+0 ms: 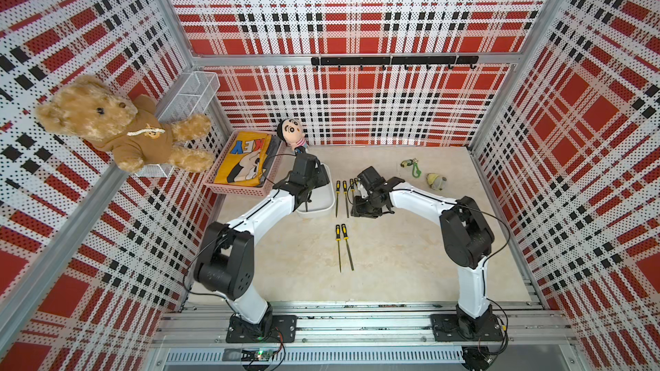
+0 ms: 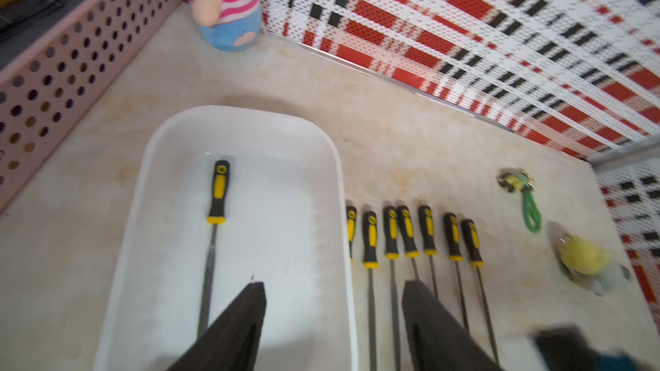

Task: Take the file tool out of the storage box
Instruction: Place the file tool at the center of the board, then pick up the file tool from the storage box.

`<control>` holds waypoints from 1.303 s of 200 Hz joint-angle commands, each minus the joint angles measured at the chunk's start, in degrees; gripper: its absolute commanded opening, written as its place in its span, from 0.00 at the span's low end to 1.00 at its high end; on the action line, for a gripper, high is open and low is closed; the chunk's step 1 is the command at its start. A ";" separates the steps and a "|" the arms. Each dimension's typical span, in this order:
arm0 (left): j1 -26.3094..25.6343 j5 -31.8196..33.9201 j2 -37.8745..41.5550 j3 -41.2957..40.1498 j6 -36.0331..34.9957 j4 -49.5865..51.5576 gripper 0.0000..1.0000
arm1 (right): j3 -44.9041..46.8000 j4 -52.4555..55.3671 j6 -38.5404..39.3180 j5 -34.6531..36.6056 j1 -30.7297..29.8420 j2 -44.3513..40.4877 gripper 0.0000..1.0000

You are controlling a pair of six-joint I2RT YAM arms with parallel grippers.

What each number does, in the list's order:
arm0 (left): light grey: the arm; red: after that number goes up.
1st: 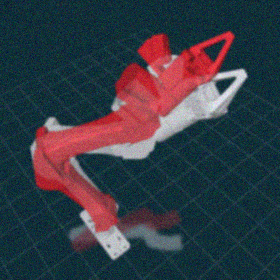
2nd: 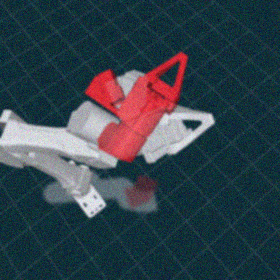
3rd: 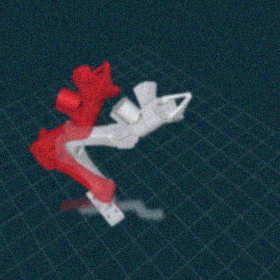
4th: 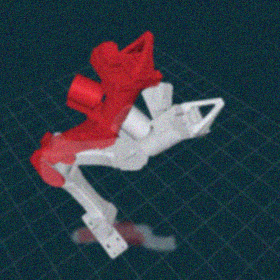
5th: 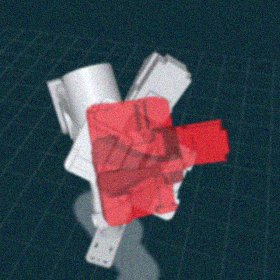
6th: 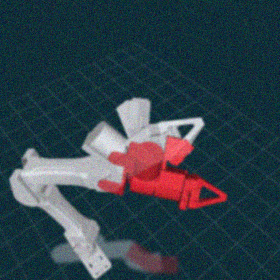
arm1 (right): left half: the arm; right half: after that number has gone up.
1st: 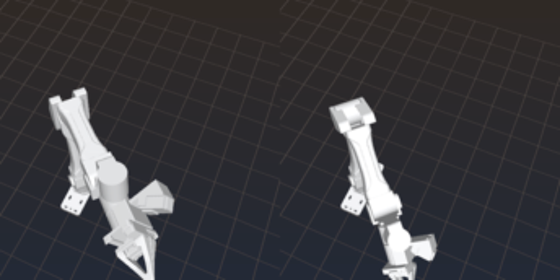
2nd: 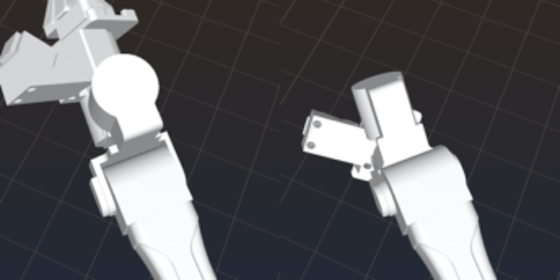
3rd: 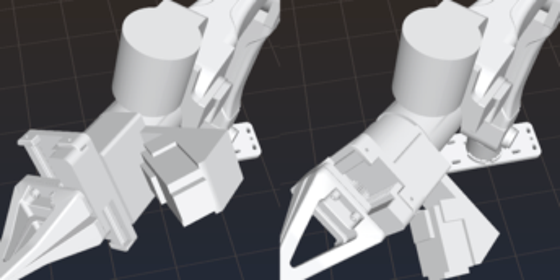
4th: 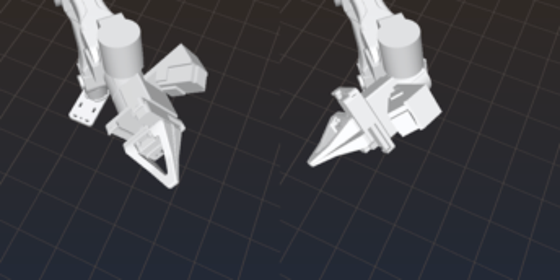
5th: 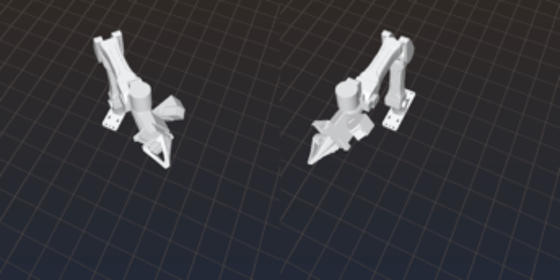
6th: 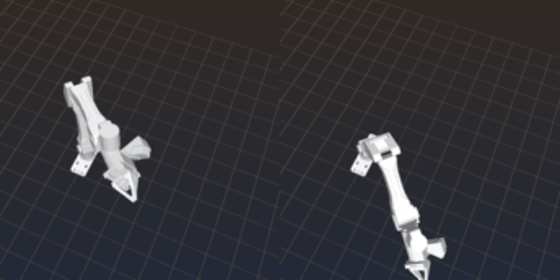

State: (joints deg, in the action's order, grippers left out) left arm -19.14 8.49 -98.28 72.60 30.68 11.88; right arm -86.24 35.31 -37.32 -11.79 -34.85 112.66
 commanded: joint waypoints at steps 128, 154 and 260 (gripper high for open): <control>8.02 6.43 -29.13 28.41 -4.21 21.52 0.63 | 7.95 -4.67 2.25 -0.11 5.41 -8.01 0.49; 8.50 5.73 -30.36 27.81 -4.52 21.51 0.63 | 7.51 -4.61 2.03 -0.34 5.41 -7.54 0.49; 8.37 3.74 -33.73 28.35 -4.22 21.44 0.12 | 8.19 -4.40 1.99 0.10 5.41 -7.68 0.49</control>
State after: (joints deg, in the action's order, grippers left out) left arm -10.57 13.08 -130.78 100.44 26.37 32.49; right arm -77.93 30.98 -35.62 -11.75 -29.19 104.97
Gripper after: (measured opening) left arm 0.276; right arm 0.493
